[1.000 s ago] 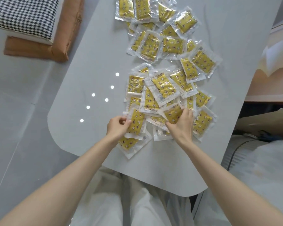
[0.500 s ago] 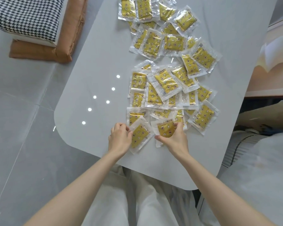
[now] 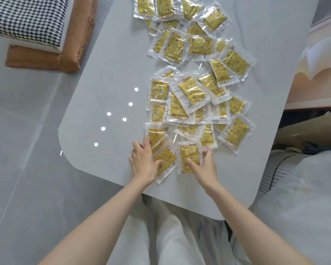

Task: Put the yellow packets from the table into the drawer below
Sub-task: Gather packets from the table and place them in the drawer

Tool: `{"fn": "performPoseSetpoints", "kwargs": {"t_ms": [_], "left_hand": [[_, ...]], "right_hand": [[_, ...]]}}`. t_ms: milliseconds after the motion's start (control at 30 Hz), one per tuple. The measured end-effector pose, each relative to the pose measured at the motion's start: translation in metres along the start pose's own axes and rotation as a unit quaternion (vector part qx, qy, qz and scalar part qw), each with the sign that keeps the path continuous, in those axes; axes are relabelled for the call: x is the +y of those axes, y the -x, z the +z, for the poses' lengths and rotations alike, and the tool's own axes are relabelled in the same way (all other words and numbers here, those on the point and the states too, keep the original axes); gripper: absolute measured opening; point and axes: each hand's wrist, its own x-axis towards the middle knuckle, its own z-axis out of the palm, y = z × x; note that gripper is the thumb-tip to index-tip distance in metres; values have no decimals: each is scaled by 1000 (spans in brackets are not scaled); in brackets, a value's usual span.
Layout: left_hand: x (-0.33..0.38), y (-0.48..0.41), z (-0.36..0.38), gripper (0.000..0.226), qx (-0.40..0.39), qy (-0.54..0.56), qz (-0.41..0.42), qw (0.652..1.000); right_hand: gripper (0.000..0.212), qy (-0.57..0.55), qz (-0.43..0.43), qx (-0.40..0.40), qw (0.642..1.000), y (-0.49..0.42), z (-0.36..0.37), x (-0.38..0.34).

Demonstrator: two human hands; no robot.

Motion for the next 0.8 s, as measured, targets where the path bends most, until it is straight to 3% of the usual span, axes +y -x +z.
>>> {"fn": "performPoseSetpoints", "kwargs": {"t_ms": [200,367,567,800], "left_hand": [[-4,9,-2,35,-71,44,-9,996],[-10,22,-24,28,-129,204,-34,970],[-17,44,-91,36,-102,350,-83,928],[-35,81,-192,40,-30,445,-88,891]], "right_hand": [[21,-40,1,-8,999,9,-8,-6],[20,-80,-11,-26,996,27,-23,-25],[27,-122,-27,-33,992,62,-41,-73],[19,-157,-76,-69,982,125,-49,-150]]}}
